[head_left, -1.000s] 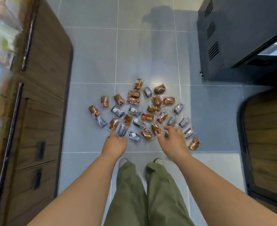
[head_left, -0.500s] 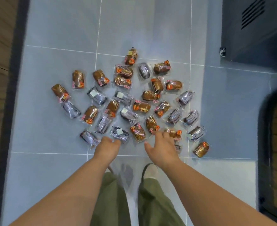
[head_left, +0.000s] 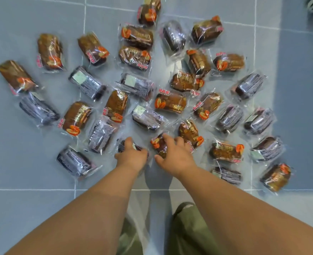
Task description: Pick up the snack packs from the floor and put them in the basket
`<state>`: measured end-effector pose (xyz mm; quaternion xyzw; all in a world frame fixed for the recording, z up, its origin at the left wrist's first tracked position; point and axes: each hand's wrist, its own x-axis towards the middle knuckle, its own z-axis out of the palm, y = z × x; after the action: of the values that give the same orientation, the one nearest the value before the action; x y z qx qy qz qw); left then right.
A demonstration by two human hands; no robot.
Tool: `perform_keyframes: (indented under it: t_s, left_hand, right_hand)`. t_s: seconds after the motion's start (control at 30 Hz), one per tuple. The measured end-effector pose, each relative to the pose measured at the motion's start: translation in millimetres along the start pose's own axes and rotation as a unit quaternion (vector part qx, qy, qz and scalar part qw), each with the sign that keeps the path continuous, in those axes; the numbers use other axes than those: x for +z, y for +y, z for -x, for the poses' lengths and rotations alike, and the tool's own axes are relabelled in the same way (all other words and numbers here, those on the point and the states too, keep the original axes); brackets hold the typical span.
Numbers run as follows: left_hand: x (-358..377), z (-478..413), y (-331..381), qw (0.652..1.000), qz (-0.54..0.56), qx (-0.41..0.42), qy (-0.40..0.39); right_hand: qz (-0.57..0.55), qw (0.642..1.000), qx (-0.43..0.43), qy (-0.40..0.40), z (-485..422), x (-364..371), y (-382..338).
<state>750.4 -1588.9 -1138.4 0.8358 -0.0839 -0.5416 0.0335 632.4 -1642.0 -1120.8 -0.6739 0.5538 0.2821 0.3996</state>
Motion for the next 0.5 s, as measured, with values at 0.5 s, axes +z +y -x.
perform_keyframes:
  t_s: [0.5]
  left_hand:
    - [-1.1, 29.4, -15.6, 0.989, 0.004, 0.066, 0.132]
  right_hand:
    - [-0.022, 0.999, 0.028, 0.024, 20.3, -3.2, -2.0]
